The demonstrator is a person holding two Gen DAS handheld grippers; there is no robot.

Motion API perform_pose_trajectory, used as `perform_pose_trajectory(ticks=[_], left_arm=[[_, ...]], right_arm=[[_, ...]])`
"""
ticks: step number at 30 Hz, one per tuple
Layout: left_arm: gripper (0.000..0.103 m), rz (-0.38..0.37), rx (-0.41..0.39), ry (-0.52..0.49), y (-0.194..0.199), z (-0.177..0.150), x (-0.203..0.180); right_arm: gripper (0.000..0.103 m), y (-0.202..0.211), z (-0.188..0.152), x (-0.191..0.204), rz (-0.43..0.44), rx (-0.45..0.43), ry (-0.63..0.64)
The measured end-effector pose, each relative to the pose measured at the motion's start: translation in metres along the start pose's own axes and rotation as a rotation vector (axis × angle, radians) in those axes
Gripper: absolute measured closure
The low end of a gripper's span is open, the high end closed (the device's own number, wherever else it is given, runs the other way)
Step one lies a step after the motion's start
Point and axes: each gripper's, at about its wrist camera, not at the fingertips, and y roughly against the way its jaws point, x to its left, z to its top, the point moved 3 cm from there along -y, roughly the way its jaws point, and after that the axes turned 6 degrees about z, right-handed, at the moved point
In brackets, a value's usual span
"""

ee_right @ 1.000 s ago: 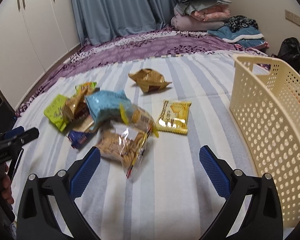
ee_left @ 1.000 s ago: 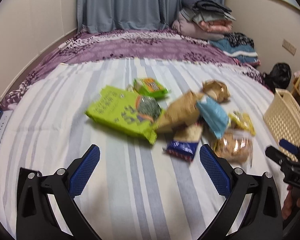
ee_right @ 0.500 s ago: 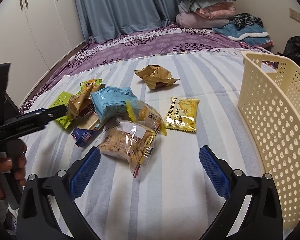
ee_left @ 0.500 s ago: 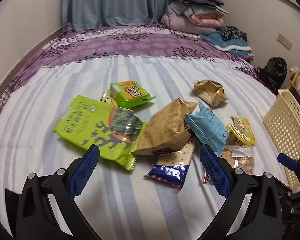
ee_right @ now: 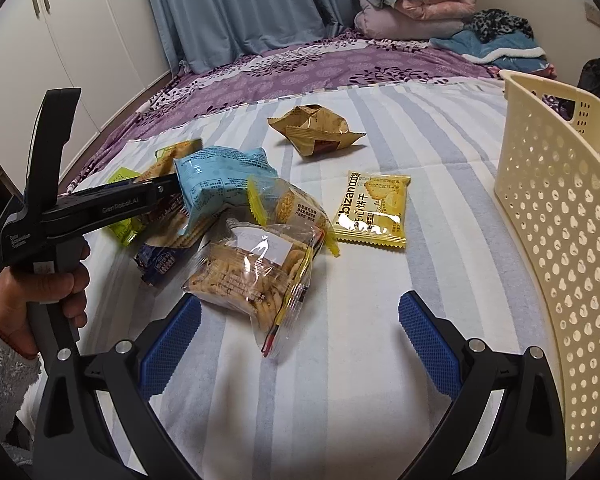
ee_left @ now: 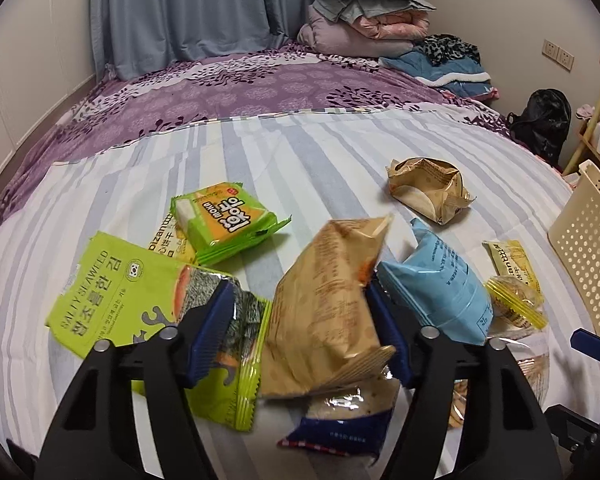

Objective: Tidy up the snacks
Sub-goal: 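Grasp the tan snack bag with the left gripper while the right gripper approaches the cookie packs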

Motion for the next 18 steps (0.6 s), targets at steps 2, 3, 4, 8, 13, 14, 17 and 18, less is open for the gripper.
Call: perform_pose_trajectory(ticks=[2,3,4,8,13,14,17,18], left_arm=[[0.045,-0.013,0.005,-0.002,-0.004,0.001,-0.001],[0.048,-0.018,0.012,0.001,-0.006,0.001,0.000],[0.051,-0.022,0.015,0.006,-0.008,0.000,0.001],[0.053,-0.036,0.006,0.022,-0.006,0.001,0.006],[0.061,-0.039,0.003,0.049,-0.002,0.000,0.017],[0.061,-0.038,0.002,0.053,-0.001,-0.001,0.020],[0.061,-0.041,0.002,0.054,0.001,-0.004,0.022],[0.061,-0.043,0.003,0.055,0.001,-0.004,0.023]], right_arm=[[0.005,-0.001,0.003,-0.002,0.000,-0.001,-0.004],[0.005,-0.002,0.006,-0.003,0.000,-0.004,-0.004],[0.005,-0.002,0.008,-0.003,0.000,-0.007,-0.004],[0.005,-0.007,0.024,-0.007,-0.001,-0.019,-0.012],[0.014,-0.024,0.042,-0.006,-0.003,-0.013,-0.001],[0.019,-0.027,0.044,-0.004,-0.005,-0.007,0.005],[0.026,-0.039,0.048,-0.001,0.009,0.010,0.009],[0.027,-0.042,0.048,0.000,0.012,0.014,0.008]])
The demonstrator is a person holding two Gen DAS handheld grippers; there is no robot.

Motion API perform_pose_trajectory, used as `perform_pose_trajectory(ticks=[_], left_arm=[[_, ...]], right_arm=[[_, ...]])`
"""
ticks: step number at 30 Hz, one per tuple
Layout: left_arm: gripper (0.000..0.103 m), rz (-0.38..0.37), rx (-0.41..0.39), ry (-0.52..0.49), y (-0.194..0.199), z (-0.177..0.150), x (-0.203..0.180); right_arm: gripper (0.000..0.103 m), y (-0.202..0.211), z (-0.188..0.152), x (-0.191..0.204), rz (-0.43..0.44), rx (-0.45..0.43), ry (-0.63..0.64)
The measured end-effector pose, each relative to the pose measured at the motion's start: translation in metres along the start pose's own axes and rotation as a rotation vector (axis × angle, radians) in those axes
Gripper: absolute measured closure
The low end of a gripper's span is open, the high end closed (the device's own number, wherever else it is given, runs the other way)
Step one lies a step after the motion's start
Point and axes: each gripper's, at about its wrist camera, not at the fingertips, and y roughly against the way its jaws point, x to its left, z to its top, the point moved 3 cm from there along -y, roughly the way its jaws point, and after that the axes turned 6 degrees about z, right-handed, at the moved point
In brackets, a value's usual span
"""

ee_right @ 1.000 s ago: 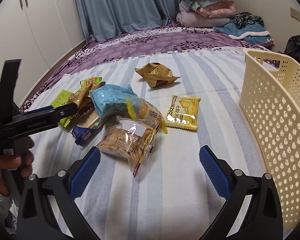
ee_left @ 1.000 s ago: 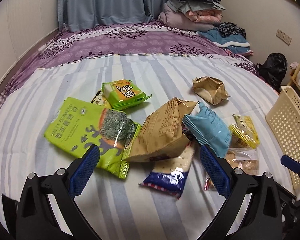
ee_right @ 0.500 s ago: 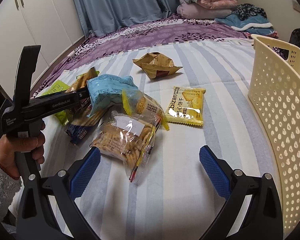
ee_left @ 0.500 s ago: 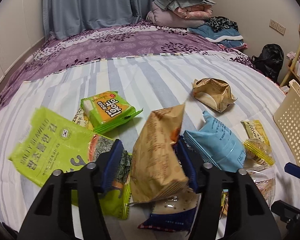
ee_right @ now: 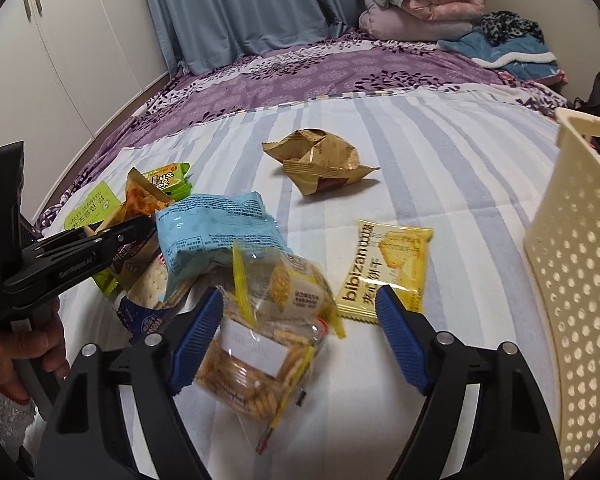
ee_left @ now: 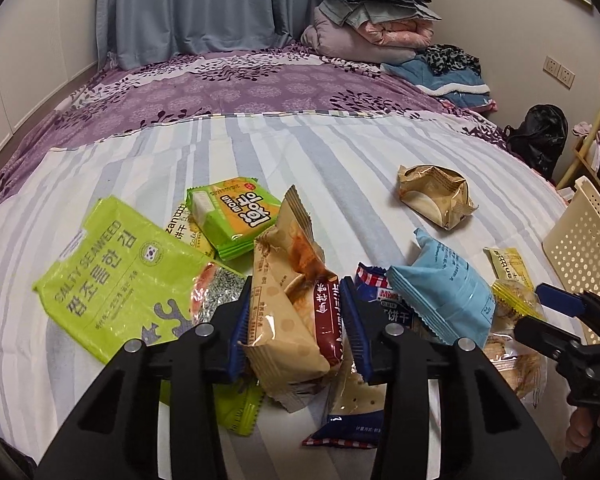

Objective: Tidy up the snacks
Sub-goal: 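Grasp the tan snack bag with the left gripper while the right gripper approaches the cookie packs, then grasp the clear-wrapped round cookie with the right gripper while the left holds the tan bag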

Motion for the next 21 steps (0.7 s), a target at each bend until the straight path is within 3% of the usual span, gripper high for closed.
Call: perform_pose_trajectory(ticks=[5,14,21], left_arm=[[0.061,-0.008,0.004,0.004,-0.001,-0.002,0.000],[0.063,-0.022,0.014,-0.036,-0.002,-0.004,-0.018],[0.065,-0.013,0.006,0.017,0.011,-0.001,-0.010]], right_arm=[[0.042,-0.012,0.003,0.006,-0.001,0.026,0.017],[0.055,-0.010,0.001,0.006,0.002,0.037,0.019],[0.068,0.009,0.004,0.009,0.019,-0.010,0.013]])
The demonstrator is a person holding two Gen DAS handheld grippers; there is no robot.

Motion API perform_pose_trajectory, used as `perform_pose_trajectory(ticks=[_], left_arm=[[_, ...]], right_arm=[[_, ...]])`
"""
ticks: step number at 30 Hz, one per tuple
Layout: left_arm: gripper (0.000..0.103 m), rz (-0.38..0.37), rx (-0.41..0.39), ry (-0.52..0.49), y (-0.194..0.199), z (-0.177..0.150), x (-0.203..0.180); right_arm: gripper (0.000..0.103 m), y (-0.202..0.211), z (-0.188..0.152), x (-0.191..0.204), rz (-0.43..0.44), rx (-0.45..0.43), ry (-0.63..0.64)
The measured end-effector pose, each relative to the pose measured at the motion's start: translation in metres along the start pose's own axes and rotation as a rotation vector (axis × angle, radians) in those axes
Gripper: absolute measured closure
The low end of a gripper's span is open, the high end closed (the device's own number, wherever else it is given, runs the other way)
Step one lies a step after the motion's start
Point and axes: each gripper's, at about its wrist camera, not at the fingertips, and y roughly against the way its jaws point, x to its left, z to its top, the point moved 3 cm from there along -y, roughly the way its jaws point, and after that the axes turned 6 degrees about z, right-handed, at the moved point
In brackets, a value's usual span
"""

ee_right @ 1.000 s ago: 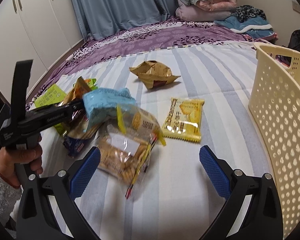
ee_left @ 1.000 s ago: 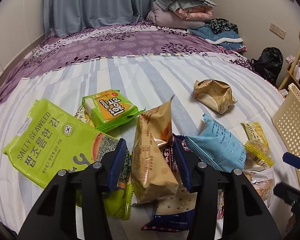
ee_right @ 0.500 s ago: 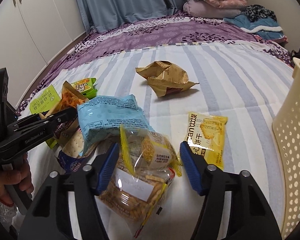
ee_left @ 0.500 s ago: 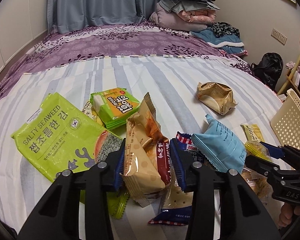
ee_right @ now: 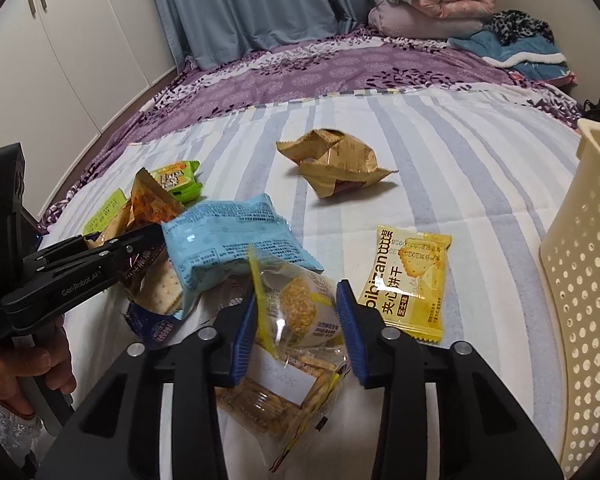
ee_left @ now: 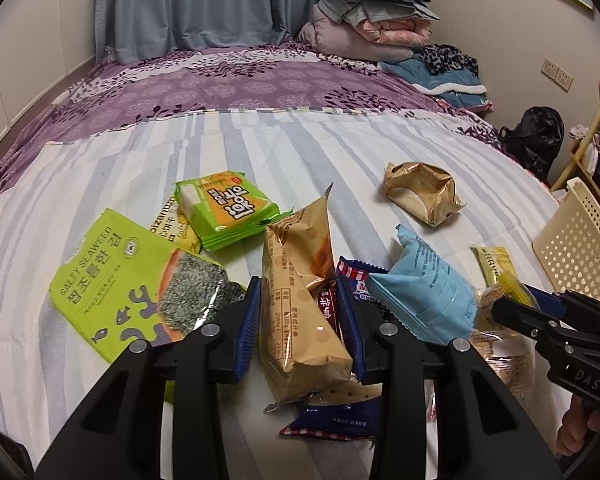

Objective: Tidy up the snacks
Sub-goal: 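Grasp the clear-wrapped round cookie with the right gripper while the left holds the tan bag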

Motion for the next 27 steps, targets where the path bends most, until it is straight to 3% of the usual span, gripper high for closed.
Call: perform_pose_trajectory(ticks=[18,21,22,23,24,27], left_arm=[[0.065,-0.046,-0.129,0.015,0.081,0.013,-0.011],[0.065,-0.050,-0.141,0.016,0.091,0.010,-0.012],[0.065,-0.052,-0.143,0.018,0.094,0.009,-0.011],[0.065,-0.053,-0.144,0.021,0.097,0.008,-0.011],[0.065,-0.051,-0.144,0.024,0.099,0.006,-0.010],[0.065,-0.042,-0.148,0.031,0.106,0.001,-0.005]], right_arm=[[0.083,0.045,-0.001,-0.002,0.019,-0.089,-0.023],[0.081,0.034,-0.004,-0.007,0.030,-0.057,-0.050],[0.075,0.027,-0.004,-0.009,0.029,-0.047,-0.062],[0.060,0.023,-0.005,-0.011,0.018,-0.041,-0.067],[0.055,0.018,-0.006,-0.014,0.001,-0.038,-0.070],[0.053,0.012,-0.007,-0.018,-0.019,-0.029,-0.075]])
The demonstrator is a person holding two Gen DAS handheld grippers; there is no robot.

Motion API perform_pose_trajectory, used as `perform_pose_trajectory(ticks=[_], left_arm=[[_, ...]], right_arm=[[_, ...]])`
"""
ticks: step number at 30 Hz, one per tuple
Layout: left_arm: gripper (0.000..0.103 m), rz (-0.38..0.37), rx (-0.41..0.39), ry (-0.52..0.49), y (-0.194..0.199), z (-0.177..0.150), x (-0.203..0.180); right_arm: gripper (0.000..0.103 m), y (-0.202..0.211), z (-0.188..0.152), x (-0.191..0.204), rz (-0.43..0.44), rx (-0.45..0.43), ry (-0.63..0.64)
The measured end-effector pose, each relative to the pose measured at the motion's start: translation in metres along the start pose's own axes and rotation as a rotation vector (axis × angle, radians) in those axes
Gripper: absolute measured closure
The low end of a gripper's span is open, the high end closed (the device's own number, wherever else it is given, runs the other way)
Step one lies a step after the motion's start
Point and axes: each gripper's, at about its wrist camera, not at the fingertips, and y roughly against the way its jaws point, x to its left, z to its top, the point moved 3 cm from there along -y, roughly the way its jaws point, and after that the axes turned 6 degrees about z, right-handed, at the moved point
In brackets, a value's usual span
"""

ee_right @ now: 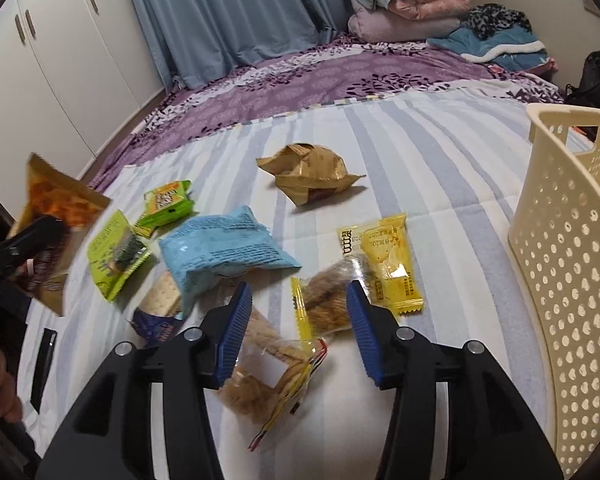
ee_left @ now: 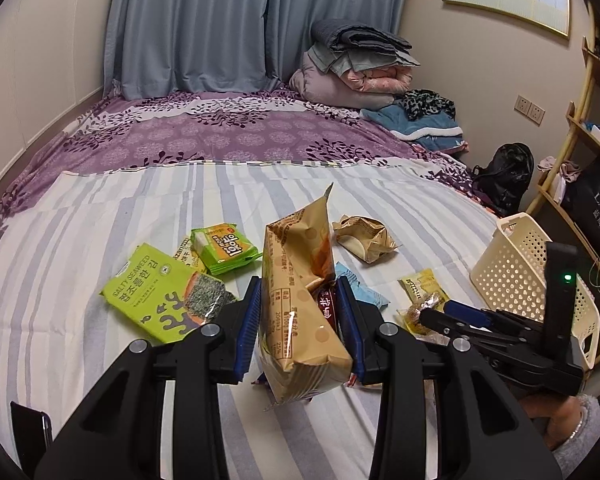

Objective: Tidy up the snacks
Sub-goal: 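Grasp the clear-wrapped round cookie with the right gripper while the left holds the tan bag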

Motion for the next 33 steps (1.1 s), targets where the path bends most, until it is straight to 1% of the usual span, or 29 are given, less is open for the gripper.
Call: perform_pose_trajectory(ticks=[2,4,7,9,10,11,18,21,22,23,24,25,26,29,33], left_arm=[[0.065,0.005,-0.001,0.007,0.005,-0.003,0.004],[0.065,0.010,0.001,0.017,0.007,-0.005,0.008],[0.065,0.007,0.008,0.027,0.005,-0.007,0.011],[0.065,0.001,0.011,0.028,0.004,-0.008,0.010],[0.065,-0.003,0.011,0.028,0.003,-0.008,0.010],[0.065,-0.006,0.010,0.028,0.004,-0.009,0.010],[0.065,-0.004,0.010,0.033,0.006,-0.011,0.011],[0.065,0.003,0.011,0.043,0.007,-0.012,0.014],[0.065,0.005,0.012,0.046,0.008,-0.012,0.016],[0.065,0.006,0.012,0.049,0.008,-0.013,0.016],[0.065,0.007,0.012,0.050,0.008,-0.013,0.016],[0.065,0.006,0.011,0.050,0.009,-0.013,0.016],[0.065,0.004,0.009,0.049,0.009,-0.012,0.016],[0.065,-0.002,0.003,0.046,0.011,-0.013,0.017],[0.065,-0.009,-0.002,0.045,0.014,-0.013,0.015]], right_arm=[[0.053,0.006,0.000,-0.003,-0.004,-0.023,-0.013],[0.053,0.011,-0.001,-0.006,-0.031,-0.041,-0.010],[0.053,0.009,-0.002,-0.013,-0.048,-0.023,-0.010],[0.046,0.004,-0.002,-0.014,-0.057,-0.007,-0.003],[0.039,0.001,-0.002,-0.014,-0.062,-0.002,0.004],[0.037,-0.004,-0.002,-0.013,-0.070,0.007,0.014],[0.037,-0.033,0.004,-0.010,-0.102,0.050,0.044],[0.037,-0.036,0.005,-0.007,-0.120,0.057,0.068],[0.040,-0.035,0.005,-0.005,-0.121,0.059,0.071],[0.047,-0.034,0.004,-0.004,-0.118,0.059,0.076],[0.049,-0.033,0.003,-0.002,-0.112,0.061,0.084],[0.058,-0.032,0.002,0.001,-0.104,0.062,0.088],[0.063,-0.030,0.000,0.002,-0.100,0.063,0.092],[0.066,-0.022,-0.002,0.007,-0.081,0.052,0.105],[0.066,-0.005,-0.002,0.010,-0.056,0.026,0.097]])
